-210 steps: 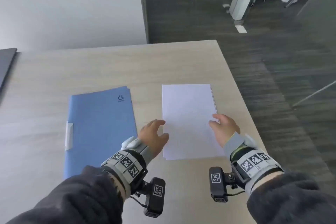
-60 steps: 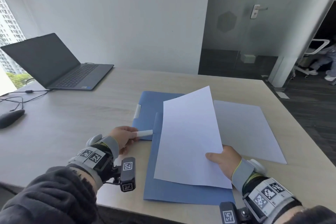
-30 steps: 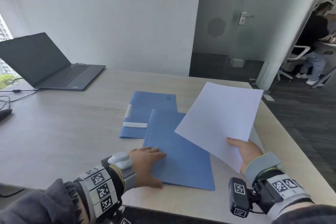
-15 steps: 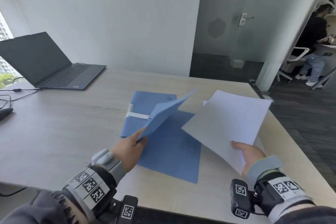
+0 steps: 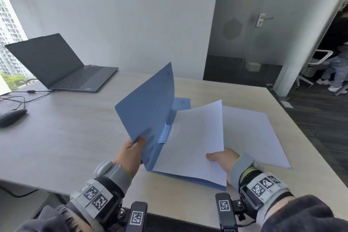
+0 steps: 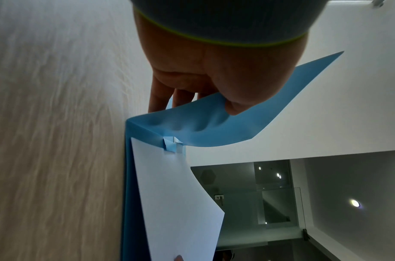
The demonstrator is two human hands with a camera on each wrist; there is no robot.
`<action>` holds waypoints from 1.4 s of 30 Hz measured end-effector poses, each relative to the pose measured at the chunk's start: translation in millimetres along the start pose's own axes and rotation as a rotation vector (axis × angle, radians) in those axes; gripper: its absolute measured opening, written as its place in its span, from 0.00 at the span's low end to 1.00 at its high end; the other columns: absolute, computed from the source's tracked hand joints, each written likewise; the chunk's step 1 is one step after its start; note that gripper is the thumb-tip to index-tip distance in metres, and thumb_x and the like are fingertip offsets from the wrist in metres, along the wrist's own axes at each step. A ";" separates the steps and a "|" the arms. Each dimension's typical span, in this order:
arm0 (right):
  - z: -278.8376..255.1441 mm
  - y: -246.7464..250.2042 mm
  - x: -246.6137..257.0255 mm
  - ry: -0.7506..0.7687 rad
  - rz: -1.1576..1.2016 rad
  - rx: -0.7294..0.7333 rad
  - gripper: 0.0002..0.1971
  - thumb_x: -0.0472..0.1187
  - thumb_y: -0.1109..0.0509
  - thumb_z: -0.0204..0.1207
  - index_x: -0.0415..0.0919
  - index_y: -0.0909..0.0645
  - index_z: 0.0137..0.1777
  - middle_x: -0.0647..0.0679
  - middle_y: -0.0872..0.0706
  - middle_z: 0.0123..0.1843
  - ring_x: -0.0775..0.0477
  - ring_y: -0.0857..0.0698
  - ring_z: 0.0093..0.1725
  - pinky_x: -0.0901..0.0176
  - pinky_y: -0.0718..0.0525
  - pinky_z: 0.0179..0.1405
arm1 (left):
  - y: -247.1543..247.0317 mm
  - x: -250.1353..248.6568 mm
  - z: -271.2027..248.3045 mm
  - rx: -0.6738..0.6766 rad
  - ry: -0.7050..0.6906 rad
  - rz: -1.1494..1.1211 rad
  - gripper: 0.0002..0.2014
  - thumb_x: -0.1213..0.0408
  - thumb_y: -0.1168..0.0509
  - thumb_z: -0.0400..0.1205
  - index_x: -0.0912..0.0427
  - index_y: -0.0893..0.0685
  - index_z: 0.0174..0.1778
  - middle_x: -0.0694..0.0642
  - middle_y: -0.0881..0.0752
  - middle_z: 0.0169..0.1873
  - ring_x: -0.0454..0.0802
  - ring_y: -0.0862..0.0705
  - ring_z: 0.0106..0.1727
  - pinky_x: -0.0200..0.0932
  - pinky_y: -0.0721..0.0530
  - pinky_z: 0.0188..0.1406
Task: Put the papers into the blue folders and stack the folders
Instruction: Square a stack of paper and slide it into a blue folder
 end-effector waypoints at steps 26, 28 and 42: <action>7.3 -12.4 11.5 0.010 -0.148 0.010 0.12 0.37 0.23 0.72 0.35 0.16 0.54 0.35 0.11 0.54 0.32 0.12 0.56 0.41 0.16 0.63 | -8.2 -7.3 -6.5 0.074 -0.025 0.003 0.13 0.53 0.39 0.76 0.51 0.13 0.49 0.60 0.09 0.49 0.65 0.11 0.52 0.72 0.14 0.58; 5.2 -13.4 14.0 0.014 -0.144 0.006 0.15 0.39 0.24 0.72 0.33 0.16 0.57 0.34 0.11 0.56 0.32 0.13 0.56 0.42 0.17 0.63 | -9.2 -8.3 -7.1 0.089 -0.025 -0.001 0.16 0.53 0.40 0.73 0.51 0.13 0.51 0.58 0.09 0.47 0.61 0.11 0.49 0.71 0.13 0.58; 10.8 -7.2 18.7 0.078 -0.080 -0.073 0.27 0.51 0.32 0.61 0.34 0.18 0.57 0.38 0.13 0.52 0.36 0.15 0.51 0.50 0.20 0.54 | -9.9 -6.7 -7.8 0.067 0.009 0.062 0.11 0.63 0.42 0.88 0.51 0.14 0.53 0.64 0.10 0.56 0.67 0.11 0.57 0.68 0.12 0.56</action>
Point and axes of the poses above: each hand's wrist, its own z-axis towards the middle knuckle, its own y-axis out of the back of the hand, x = y × z, the point moved 2 cm from there along z, towards the middle knuckle
